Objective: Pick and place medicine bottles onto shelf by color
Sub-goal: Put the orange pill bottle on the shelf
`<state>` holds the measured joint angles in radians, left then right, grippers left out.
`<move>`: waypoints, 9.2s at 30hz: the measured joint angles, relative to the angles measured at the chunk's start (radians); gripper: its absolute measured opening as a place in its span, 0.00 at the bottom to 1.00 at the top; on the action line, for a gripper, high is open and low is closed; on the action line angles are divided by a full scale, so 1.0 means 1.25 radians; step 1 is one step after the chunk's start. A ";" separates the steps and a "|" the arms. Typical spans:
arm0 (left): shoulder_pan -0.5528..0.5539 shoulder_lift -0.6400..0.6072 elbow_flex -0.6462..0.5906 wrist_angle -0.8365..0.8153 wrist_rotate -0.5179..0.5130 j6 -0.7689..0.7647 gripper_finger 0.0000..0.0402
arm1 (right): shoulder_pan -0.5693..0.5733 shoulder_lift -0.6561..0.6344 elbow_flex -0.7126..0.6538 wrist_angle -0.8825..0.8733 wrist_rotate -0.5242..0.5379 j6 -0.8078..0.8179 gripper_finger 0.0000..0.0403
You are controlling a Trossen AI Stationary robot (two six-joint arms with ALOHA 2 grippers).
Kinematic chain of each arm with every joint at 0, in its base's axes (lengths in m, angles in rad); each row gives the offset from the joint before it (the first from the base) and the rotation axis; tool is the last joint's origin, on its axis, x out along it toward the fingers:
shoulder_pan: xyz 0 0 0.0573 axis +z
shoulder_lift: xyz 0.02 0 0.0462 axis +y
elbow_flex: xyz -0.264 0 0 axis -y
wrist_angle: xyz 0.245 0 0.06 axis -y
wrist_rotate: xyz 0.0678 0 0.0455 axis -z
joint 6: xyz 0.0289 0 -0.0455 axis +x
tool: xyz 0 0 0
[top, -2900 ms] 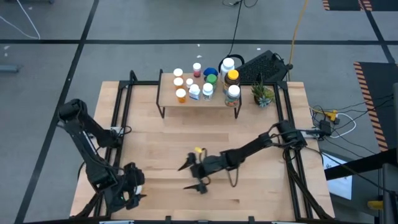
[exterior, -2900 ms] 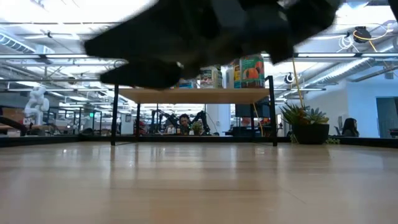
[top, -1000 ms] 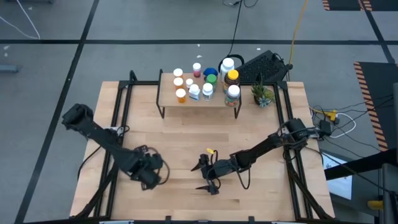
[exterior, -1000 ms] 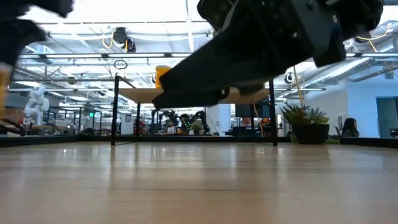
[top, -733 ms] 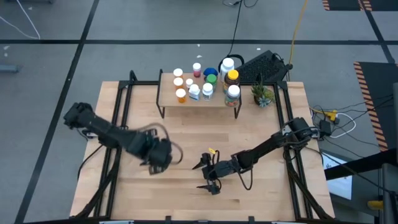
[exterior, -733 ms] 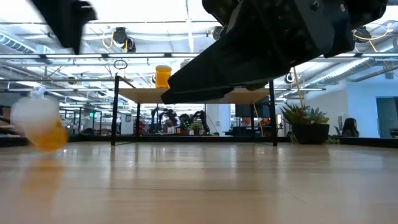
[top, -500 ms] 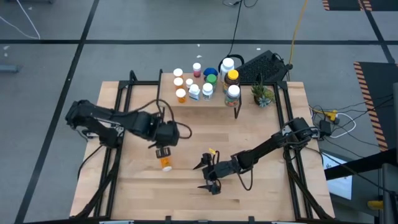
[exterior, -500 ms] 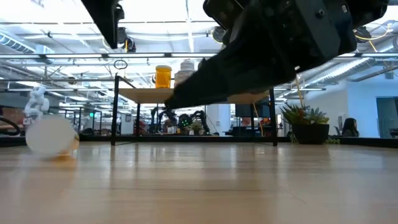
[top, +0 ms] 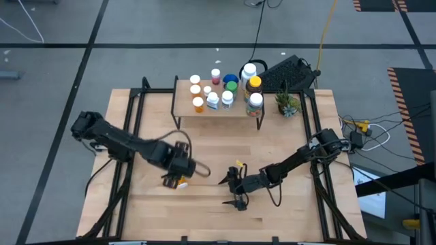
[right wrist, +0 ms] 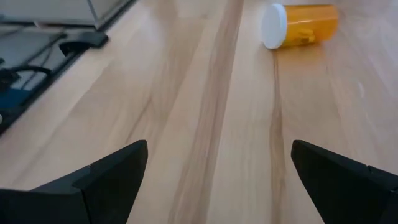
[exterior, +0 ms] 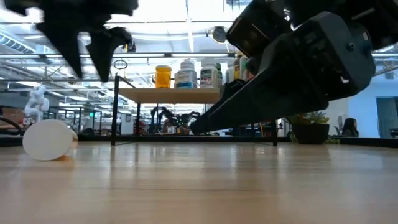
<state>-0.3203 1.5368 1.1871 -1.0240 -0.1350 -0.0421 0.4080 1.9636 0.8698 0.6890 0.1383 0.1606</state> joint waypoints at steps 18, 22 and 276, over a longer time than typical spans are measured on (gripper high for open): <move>-0.155 0.000 -0.253 0.302 -0.016 0.260 0.73 | 0.000 0.000 -0.012 0.052 0.000 -0.039 0.97; -0.151 0.000 -0.287 0.349 -0.018 0.250 0.69 | 0.000 0.000 -0.012 0.059 0.000 -0.039 0.97; 0.719 -0.034 0.191 -0.006 0.013 0.113 0.62 | -0.138 -0.155 -0.012 -0.113 0.035 -0.013 0.75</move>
<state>0.5789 1.4937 1.4258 -1.0317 -0.1192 0.0994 0.2352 1.7699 0.8551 0.5479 0.1817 0.1448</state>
